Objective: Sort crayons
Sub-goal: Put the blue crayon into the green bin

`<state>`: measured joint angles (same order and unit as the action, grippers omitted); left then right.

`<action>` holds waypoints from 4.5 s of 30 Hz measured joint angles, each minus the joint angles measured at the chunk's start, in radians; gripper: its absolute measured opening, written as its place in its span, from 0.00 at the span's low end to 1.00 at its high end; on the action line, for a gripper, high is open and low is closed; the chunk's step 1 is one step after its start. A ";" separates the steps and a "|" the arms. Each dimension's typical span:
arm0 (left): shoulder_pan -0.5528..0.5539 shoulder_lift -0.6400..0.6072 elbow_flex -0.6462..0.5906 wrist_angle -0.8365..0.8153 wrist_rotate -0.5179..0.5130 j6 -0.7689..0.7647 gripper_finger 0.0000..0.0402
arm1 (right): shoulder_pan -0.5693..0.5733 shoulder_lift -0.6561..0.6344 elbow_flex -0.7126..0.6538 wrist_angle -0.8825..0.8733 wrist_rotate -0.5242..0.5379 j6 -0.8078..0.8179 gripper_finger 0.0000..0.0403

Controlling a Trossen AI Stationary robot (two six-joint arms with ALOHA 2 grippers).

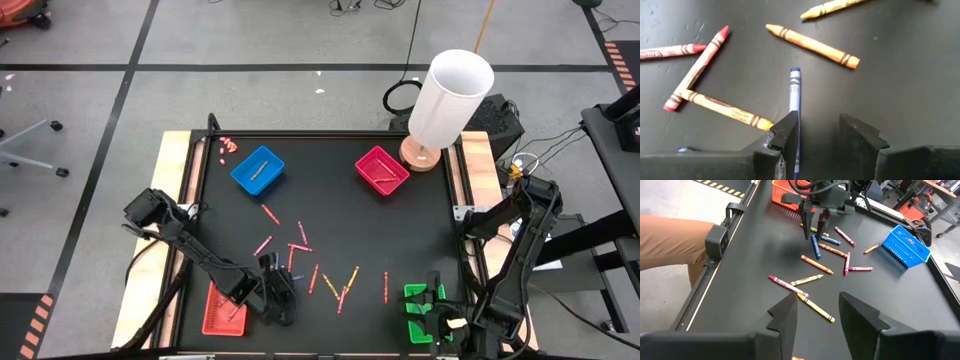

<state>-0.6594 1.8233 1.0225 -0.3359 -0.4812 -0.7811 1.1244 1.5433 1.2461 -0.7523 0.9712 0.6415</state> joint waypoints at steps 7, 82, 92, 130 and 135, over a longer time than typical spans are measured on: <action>0.001 0.010 0.000 -0.074 0.010 -0.087 0.35 | 0.000 0.000 0.000 -0.001 0.000 -0.002 0.32; 0.097 0.039 0.244 -0.120 0.084 0.171 0.02 | -0.230 0.248 -0.001 0.250 -0.007 -0.270 0.32; 0.118 0.039 0.262 -0.004 0.101 0.273 0.02 | -0.336 0.313 -0.001 0.369 -0.089 -0.392 0.32; 0.119 0.044 0.263 0.172 0.137 0.370 0.02 | -0.425 0.335 -0.001 0.619 -0.218 -0.556 0.32; 0.118 0.044 0.263 0.172 0.137 0.370 0.02 | -0.425 0.335 -0.001 0.619 -0.219 -0.560 0.32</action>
<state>-0.5411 1.8675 1.2854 -0.1638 -0.3439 -0.4112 0.6998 1.8778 1.2453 -0.1333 0.7525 0.0811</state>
